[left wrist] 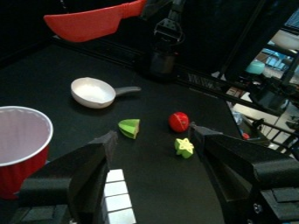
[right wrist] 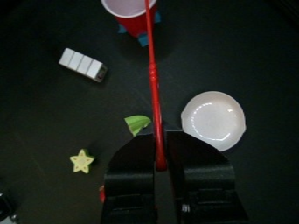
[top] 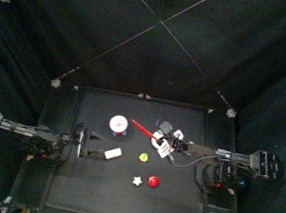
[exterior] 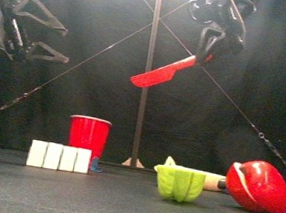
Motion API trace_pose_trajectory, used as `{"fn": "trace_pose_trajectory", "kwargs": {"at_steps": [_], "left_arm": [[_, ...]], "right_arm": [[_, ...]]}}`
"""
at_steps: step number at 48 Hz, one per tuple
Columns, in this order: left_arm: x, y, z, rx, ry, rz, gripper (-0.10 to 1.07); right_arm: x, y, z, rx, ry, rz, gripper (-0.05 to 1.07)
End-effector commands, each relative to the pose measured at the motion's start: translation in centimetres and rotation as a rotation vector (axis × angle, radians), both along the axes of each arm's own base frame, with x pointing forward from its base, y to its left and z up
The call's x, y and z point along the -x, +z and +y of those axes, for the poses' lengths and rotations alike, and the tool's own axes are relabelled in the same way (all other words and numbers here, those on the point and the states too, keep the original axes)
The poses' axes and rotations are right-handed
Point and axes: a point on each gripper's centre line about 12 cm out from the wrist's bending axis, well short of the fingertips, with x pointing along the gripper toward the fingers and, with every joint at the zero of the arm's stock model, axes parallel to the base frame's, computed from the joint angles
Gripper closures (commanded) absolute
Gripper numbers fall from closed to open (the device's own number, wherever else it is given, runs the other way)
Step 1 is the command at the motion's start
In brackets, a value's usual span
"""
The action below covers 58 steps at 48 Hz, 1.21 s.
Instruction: Put knife in cup
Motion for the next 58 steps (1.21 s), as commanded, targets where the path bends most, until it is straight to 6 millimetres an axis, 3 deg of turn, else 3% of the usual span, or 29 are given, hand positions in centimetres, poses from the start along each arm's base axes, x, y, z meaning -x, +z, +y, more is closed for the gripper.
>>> {"fn": "trace_pose_trajectory", "kwargs": {"at_steps": [1,14,30,47,58], "left_arm": [[-0.2,0.4,0.0,-0.002,0.001,-0.013,-0.01],[0.0,0.1,-0.1,-0.008,-0.004,-0.007,-0.01],[0.1,-0.1,-0.5,-0.026,-0.03,-0.003,-0.01],[0.3,-0.5,-0.5,-0.023,-0.031,0.009,-0.01],[0.4,-0.7,-0.5,-0.023,-0.03,0.014,-0.01]], "right_arm": [[-0.6,2.7,-1.1,-0.007,0.032,0.025,0.66],[-3.6,3.3,-3.1,0.027,0.164,0.312,0.67],[-8.3,2.1,-4.2,0.053,0.256,0.467,0.67],[-12.3,0.7,-5.4,0.055,0.279,0.467,0.67],[-12.8,-0.4,-6.4,0.043,0.263,0.487,0.67]]}}
